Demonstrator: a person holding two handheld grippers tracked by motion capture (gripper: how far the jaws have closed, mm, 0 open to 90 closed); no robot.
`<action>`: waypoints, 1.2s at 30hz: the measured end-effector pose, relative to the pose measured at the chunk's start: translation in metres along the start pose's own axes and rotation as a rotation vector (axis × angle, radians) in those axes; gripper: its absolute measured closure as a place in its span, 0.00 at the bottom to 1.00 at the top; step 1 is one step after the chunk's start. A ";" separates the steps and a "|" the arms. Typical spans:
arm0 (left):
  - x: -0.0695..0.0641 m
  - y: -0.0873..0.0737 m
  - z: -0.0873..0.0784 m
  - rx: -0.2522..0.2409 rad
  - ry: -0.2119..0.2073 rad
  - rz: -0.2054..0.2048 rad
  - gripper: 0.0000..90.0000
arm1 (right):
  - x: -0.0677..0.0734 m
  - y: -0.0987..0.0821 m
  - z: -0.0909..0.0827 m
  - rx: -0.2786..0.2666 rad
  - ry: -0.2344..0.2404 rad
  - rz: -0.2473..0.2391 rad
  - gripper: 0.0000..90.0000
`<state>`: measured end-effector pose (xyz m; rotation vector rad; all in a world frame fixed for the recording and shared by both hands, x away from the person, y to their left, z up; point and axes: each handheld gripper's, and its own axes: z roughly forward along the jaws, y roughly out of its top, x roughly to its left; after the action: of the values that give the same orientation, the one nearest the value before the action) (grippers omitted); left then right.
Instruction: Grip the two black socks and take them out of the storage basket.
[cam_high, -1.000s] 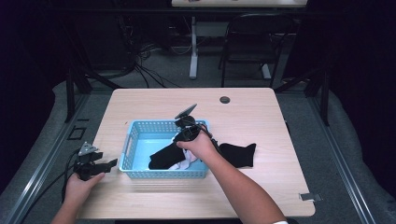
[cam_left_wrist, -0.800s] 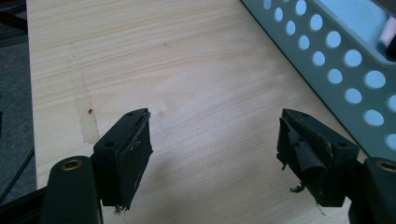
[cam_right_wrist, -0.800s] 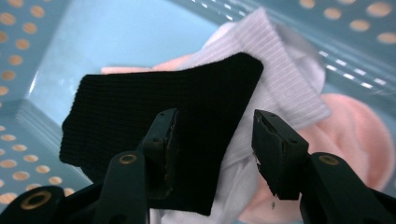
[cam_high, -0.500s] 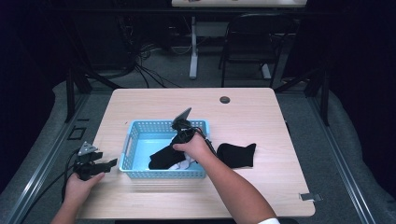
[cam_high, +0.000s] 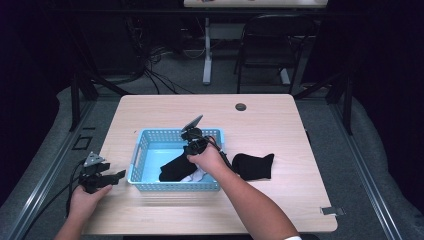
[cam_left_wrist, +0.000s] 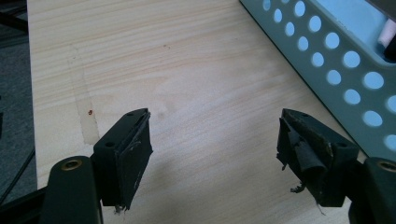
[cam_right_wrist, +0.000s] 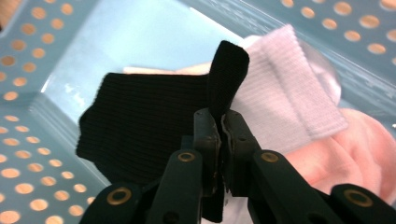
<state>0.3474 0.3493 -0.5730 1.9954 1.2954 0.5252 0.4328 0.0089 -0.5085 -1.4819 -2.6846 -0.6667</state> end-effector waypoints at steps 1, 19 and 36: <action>0.000 0.000 0.000 0.000 0.000 0.000 0.29 | 0.002 0.000 -0.001 -0.018 0.001 -0.009 0.96; 0.000 0.000 -0.001 -0.002 0.000 0.000 0.29 | 0.040 0.004 -0.069 -0.186 0.073 -0.121 0.97; 0.000 0.000 0.000 0.000 0.000 -0.001 0.29 | 0.054 0.018 -0.122 -0.251 0.094 -0.160 0.97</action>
<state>0.3472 0.3496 -0.5727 1.9942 1.2963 0.5250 0.3935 0.0158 -0.3799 -1.2489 -2.7494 -1.0893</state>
